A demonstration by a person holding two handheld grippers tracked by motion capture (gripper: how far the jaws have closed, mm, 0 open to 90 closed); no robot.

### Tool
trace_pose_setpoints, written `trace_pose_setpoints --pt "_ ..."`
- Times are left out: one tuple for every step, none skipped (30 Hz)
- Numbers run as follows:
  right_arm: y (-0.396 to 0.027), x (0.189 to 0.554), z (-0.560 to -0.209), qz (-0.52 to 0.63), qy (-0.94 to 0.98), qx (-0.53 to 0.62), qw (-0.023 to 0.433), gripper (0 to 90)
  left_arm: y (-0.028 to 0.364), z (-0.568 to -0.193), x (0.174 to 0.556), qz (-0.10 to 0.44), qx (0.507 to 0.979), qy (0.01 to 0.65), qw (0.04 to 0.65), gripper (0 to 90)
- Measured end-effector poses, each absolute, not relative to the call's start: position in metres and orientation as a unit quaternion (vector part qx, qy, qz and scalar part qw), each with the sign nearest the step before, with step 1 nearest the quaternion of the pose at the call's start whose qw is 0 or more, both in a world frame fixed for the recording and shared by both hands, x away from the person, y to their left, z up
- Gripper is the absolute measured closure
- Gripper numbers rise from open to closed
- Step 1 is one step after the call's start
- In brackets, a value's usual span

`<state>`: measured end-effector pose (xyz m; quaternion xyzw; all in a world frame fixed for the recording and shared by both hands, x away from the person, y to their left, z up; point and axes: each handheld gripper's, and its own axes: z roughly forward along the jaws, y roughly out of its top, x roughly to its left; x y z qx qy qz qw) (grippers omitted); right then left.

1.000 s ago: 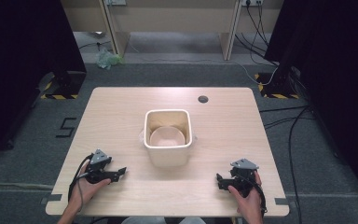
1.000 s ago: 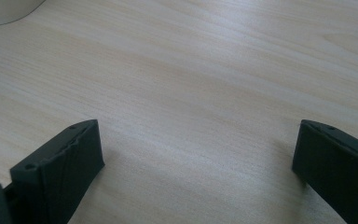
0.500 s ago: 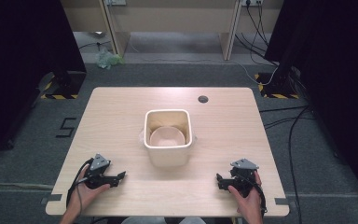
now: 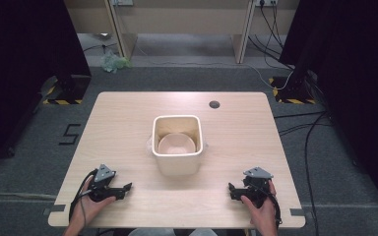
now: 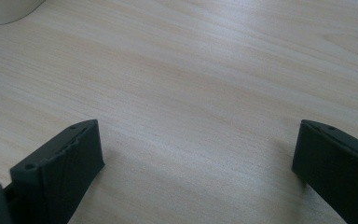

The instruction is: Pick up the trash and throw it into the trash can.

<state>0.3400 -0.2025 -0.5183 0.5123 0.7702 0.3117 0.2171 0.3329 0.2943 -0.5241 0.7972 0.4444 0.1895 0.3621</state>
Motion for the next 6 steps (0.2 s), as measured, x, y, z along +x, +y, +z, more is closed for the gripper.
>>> trace_pose_setpoints --pt "-0.2025 0.34 -0.5183 0.312 0.77 0.512 0.217 1.9 0.2943 -0.5243 0.3321 0.19 0.796 0.445 0.363 16.4" --pt "-0.2026 0.3401 -0.5184 0.312 0.771 0.511 0.218 1.9 0.2943 -0.5242 0.3312 0.19 0.796 0.446 0.363 16.4" --pt "-0.2025 0.34 -0.5183 0.312 0.77 0.512 0.217 1.9 0.2942 -0.5243 0.3305 0.191 0.794 0.448 0.363 16.4" --pt "-0.2025 0.34 -0.5183 0.312 0.77 0.512 0.217 1.9 0.2945 -0.5241 0.3301 0.19 0.796 0.447 0.361 16.4" --pt "-0.2026 0.34 -0.5184 0.312 0.771 0.511 0.218 1.9 0.2944 -0.5242 0.3302 0.191 0.795 0.448 0.362 16.4" --pt "-0.2026 0.34 -0.5184 0.312 0.771 0.512 0.218 1.9 0.2943 -0.5242 0.3302 0.19 0.795 0.448 0.362 16.3"
